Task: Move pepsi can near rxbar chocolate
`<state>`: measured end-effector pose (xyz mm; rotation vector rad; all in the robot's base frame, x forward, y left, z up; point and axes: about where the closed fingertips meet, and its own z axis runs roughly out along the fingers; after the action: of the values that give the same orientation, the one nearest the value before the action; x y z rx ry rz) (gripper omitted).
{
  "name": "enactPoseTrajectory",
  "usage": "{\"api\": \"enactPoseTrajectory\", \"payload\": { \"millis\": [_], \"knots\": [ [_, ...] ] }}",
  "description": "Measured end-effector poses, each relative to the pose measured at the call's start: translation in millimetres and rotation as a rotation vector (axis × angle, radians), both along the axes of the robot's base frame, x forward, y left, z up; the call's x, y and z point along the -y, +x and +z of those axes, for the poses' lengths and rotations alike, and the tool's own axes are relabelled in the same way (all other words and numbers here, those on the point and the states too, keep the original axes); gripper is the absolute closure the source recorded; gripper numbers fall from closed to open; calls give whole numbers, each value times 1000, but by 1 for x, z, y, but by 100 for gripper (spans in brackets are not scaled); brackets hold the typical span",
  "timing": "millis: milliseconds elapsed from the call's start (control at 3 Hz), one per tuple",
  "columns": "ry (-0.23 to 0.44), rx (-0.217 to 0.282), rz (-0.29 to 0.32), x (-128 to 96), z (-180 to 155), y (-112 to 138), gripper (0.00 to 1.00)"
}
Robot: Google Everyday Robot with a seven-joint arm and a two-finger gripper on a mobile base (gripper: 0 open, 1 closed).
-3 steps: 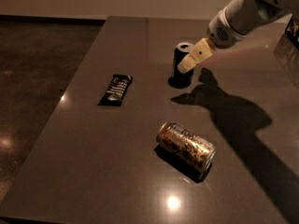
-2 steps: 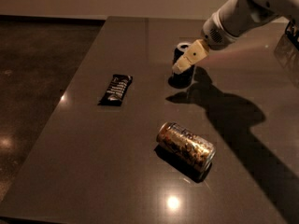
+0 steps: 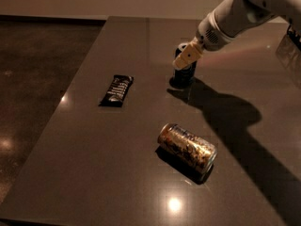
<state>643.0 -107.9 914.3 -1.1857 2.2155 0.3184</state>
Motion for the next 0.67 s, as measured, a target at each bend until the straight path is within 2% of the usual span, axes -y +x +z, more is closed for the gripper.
{"api": "enactPoseTrajectory", "payload": {
  "millis": [333,667],
  "knots": [
    [11,3,44,-13,11,-9,64],
    [23,15,115,-37,23,-17,87]
  ]
}}
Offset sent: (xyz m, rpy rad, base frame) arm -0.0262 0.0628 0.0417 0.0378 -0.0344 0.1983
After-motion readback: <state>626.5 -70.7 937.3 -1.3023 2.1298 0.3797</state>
